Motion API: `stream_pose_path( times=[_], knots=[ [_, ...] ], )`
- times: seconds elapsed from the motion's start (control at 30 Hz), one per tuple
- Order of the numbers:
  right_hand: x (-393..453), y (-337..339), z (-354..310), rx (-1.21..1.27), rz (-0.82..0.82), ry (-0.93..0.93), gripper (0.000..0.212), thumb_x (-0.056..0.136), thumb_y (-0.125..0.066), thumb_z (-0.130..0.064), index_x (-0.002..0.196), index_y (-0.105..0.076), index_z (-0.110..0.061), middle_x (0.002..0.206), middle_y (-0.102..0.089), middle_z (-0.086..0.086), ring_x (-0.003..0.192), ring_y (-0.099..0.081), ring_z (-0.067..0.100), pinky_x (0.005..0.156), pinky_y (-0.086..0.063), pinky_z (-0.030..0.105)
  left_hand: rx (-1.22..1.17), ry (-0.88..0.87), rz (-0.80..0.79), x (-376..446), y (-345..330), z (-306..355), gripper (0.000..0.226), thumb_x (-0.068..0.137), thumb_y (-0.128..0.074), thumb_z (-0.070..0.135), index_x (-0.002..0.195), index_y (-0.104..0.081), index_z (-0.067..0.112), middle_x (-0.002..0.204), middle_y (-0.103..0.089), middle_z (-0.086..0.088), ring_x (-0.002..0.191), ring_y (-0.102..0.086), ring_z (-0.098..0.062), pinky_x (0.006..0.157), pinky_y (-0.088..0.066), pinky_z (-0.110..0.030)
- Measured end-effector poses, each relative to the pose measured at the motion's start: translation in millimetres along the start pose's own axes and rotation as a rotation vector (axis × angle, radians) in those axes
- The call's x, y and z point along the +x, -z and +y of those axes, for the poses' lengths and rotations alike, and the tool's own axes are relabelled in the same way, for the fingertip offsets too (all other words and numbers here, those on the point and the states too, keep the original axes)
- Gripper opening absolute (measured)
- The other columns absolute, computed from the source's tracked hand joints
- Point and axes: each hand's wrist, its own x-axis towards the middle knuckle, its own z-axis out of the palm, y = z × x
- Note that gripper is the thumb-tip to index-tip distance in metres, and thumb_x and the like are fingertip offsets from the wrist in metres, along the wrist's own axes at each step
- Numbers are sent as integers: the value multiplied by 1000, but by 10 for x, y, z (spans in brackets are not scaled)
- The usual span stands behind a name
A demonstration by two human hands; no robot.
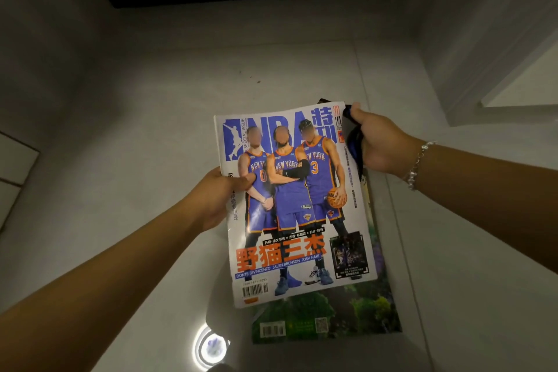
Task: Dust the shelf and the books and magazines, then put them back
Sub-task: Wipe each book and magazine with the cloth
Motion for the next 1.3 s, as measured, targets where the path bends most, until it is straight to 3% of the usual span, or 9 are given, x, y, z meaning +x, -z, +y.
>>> stream_pose_path(
  times=[0.2, 0.33, 0.47, 0.6, 0.7, 0.83, 0.93, 1.1, 1.3],
  knots=[
    [42, -81, 26, -269, 94, 99, 38, 99, -35, -46, 106, -53, -14, 98, -69, 10, 91, -68, 25, 89, -53, 41, -7, -1, 51, 13, -49, 10, 20, 90, -59, 10, 109, -57, 17, 95, -70, -2, 85, -68, -22, 74, -55, -38],
    [45, -93, 107, -363, 134, 160, 32, 100, -32, -45, 99, -51, -19, 108, -66, 11, 99, -64, 29, 94, -50, 46, -68, 12, 115, -1, -91, -41, 19, 89, -60, 6, 106, -60, 14, 88, -73, -2, 73, -71, -19, 56, -57, -31],
    [-17, -79, 277, -539, 154, 164, 39, 101, -32, -43, 113, -52, -11, 116, -62, 15, 104, -60, 31, 97, -46, 44, -113, 7, 193, 0, -121, -66, 20, 90, -60, 7, 107, -60, 17, 93, -73, -3, 78, -71, -20, 57, -57, -32],
    [-146, -58, 430, -747, 147, 213, 43, 103, -30, -34, 121, -52, -2, 122, -55, 17, 108, -51, 30, 81, -32, 26, -148, -5, 304, 52, -100, -50, 18, 90, -61, 7, 105, -61, 18, 96, -71, -3, 81, -69, -20, 63, -55, -34],
    [-279, -10, 506, -861, 110, 211, 41, 103, -29, -32, 119, -51, -1, 120, -56, 20, 99, -50, 28, 75, -29, 25, -179, 18, 364, 51, -81, -70, 23, 90, -62, 7, 111, -59, 14, 99, -70, -5, 82, -68, -22, 60, -54, -33],
    [-449, 103, 616, -1050, 52, 169, 40, 103, -28, -31, 117, -49, 0, 117, -56, 21, 101, -53, 33, 72, -31, 26, -187, 29, 432, 60, -49, -89, 31, 89, -63, 8, 119, -56, 11, 108, -68, -8, 97, -65, -27, 65, -52, -33],
    [-560, 217, 677, -1194, 11, 154, 39, 103, -27, -33, 114, -50, -4, 114, -59, 18, 86, -49, 23, 66, -27, 25, -181, 35, 453, 60, -24, -101, 27, 89, -63, 8, 115, -55, 13, 105, -66, -7, 95, -63, -25, 64, -50, -32],
    [-703, 391, 708, -1265, -58, 90, 41, 102, -28, -38, 127, -50, -13, 126, -57, 12, 93, -48, 18, 77, -31, 21, -198, 63, 494, 90, 35, -100, 26, 88, -63, 5, 111, -56, 15, 107, -66, -7, 99, -63, -27, 72, -51, -36],
    [-860, 520, 700, -1269, -139, 34, 39, 100, -31, -42, 121, -54, -19, 126, -57, 6, 101, -50, 16, 85, -33, 22, -138, 45, 460, 64, 59, -98, 30, 86, -64, 3, 113, -56, 14, 109, -66, -10, 100, -63, -30, 76, -51, -39]
  ],
)
